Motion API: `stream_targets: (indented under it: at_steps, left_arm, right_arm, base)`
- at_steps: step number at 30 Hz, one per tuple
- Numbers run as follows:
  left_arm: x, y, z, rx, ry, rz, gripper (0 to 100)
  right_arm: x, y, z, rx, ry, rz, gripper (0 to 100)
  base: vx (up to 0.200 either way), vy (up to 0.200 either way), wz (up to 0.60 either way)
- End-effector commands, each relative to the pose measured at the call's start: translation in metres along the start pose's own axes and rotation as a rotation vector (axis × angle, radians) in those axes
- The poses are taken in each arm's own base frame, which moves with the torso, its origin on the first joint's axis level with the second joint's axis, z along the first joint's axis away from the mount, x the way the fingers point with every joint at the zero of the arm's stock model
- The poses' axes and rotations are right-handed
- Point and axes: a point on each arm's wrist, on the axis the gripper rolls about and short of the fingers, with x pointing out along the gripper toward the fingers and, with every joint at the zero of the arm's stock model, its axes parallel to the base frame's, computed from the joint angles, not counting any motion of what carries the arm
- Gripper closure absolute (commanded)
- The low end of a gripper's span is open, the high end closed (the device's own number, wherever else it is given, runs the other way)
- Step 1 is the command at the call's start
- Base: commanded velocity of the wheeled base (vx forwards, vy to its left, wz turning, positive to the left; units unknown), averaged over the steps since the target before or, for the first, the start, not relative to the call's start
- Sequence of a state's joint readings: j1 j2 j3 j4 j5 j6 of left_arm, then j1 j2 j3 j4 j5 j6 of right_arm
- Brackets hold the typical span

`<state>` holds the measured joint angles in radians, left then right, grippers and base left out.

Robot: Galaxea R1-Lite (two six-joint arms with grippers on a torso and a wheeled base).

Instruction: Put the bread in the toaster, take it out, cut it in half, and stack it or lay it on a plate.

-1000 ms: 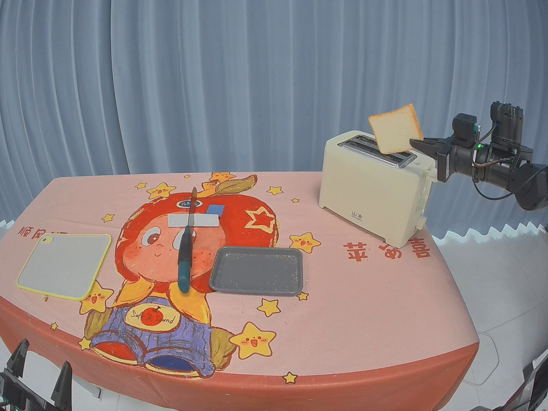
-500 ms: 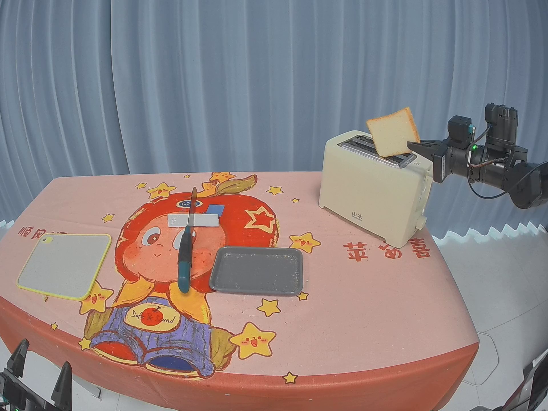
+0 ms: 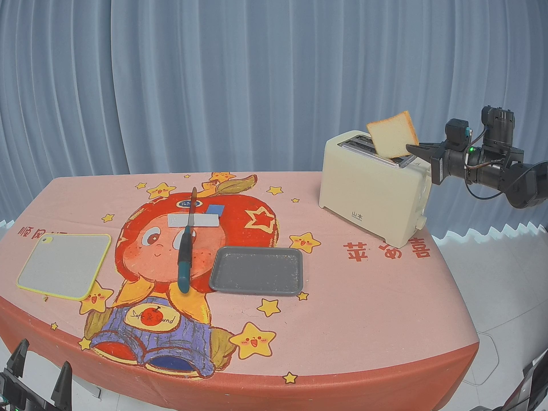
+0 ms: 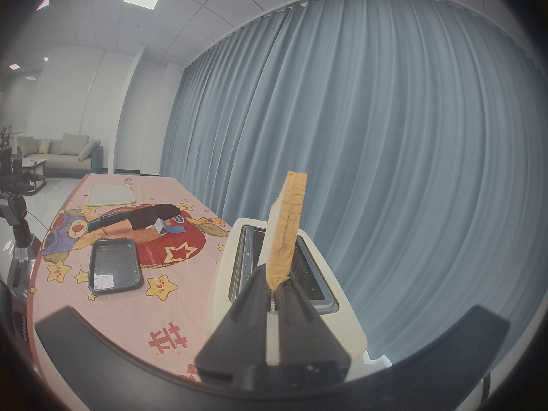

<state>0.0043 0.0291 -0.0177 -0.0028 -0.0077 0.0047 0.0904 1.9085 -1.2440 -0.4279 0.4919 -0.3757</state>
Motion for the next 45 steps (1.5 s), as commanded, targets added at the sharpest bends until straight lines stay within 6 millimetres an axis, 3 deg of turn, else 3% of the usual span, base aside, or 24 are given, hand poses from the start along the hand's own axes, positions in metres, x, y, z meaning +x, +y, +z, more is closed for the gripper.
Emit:
stream_targets:
  at_steps: [1, 32, 33, 45]
  left_arm:
    - [0.001, 0.000, -0.005, 0.000, 0.019, 0.000, 0]
    - [0.001, 0.000, -0.005, 0.000, 0.019, 0.000, 0]
    - [0.001, 0.000, -0.005, 0.000, 0.020, 0.000, 0]
    - [0.001, 0.000, -0.005, 0.000, 0.020, 0.000, 0]
  right_arm:
    - [0.002, 0.000, -0.003, -0.007, 0.006, 0.003, 100]
    - [0.004, 0.002, -0.013, -0.048, 0.034, 0.012, 100]
    - [0.004, 0.002, -0.013, -0.048, 0.035, 0.013, 0]
    - [0.002, 0.003, -0.012, -0.036, 0.044, 0.016, 0]
  base:
    - [0.000, 0.000, 0.00]
    - [0.000, 0.000, 0.00]
    - [0.000, 0.000, 0.00]
    - [0.000, 0.000, 0.00]
